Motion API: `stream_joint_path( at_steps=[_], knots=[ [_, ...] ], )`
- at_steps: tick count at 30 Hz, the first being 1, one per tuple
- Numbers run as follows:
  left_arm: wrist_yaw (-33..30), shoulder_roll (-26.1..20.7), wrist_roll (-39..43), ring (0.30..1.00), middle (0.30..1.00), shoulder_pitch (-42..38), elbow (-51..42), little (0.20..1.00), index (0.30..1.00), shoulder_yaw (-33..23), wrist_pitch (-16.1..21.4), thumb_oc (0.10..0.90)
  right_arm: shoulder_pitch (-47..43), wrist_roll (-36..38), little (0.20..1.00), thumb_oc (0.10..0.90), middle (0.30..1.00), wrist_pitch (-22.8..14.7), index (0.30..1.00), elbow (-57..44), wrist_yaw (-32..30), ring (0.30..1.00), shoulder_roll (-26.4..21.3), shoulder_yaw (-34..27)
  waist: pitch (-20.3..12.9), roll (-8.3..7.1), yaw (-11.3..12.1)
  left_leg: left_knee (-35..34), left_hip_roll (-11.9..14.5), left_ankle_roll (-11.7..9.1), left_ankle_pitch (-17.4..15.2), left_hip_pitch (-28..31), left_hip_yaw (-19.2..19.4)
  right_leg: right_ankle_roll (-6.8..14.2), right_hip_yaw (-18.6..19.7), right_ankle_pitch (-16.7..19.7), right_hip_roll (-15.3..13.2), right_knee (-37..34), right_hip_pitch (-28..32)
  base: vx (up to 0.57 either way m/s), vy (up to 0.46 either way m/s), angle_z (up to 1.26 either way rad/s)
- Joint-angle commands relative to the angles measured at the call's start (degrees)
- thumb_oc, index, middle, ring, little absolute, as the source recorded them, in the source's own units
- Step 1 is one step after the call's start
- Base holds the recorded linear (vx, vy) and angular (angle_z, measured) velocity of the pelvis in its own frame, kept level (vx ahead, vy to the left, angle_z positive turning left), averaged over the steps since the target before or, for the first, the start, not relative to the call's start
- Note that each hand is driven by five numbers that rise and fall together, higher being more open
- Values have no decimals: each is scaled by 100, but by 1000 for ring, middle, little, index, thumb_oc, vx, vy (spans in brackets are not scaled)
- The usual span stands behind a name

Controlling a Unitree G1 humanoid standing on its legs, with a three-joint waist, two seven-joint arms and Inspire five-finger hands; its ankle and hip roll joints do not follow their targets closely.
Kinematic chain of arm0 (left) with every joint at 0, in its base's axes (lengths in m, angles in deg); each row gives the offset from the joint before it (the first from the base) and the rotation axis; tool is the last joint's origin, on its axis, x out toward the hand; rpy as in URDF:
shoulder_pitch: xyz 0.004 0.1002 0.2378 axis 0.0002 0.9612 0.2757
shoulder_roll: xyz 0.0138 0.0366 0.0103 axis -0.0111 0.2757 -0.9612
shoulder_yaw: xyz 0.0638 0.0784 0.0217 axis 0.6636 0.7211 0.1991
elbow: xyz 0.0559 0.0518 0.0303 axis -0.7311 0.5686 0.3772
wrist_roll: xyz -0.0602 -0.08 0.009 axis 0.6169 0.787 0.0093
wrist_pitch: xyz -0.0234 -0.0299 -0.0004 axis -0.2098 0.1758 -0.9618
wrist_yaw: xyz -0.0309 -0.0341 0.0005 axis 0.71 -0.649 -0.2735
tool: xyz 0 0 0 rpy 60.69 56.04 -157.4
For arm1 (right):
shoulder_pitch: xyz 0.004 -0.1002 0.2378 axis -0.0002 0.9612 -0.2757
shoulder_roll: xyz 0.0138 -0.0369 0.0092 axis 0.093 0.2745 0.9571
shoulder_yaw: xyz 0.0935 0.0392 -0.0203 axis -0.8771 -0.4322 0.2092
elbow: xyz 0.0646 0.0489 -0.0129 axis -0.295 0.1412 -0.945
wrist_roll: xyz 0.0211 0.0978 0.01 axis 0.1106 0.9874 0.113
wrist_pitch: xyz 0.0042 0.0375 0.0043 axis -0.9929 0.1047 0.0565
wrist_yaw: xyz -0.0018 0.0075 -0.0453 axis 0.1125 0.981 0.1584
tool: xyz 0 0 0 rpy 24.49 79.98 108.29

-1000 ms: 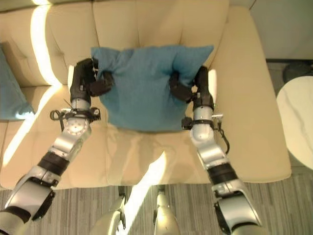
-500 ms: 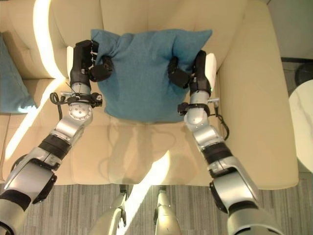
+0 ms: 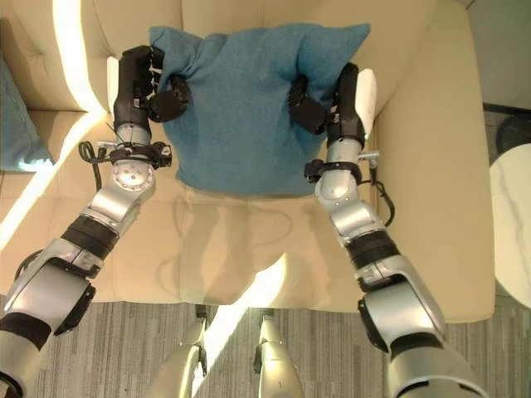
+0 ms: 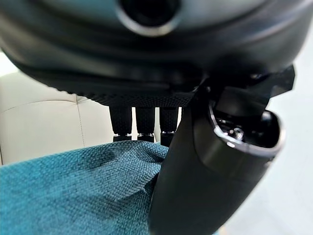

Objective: Pick up all the scattered cushions and arrange them neatly on the sofa.

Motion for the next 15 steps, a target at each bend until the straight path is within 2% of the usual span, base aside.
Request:
stream_joint_path(
  at_steps=[1,15],
  knots=[
    [127,105,-442,300,300,-1444,-403,300,300,573,945,400,-1376,-126,300,400,300,-749,300,-570,-127,300,34,68,-559,-108,104,4,50,-475,-467,136,243,479,-8,-392,-144,43,1,0,0,0],
    [156,176,-437,300,300,-1239,-860,300,300,463,953,400,-1127,-197,300,400,300,-750,300,-875,-43,300,-58,-52,-714,-101,74,4,53,-448,-548,345,264,467,-46,-458,-176,43,222,31,-10,1]
  ],
)
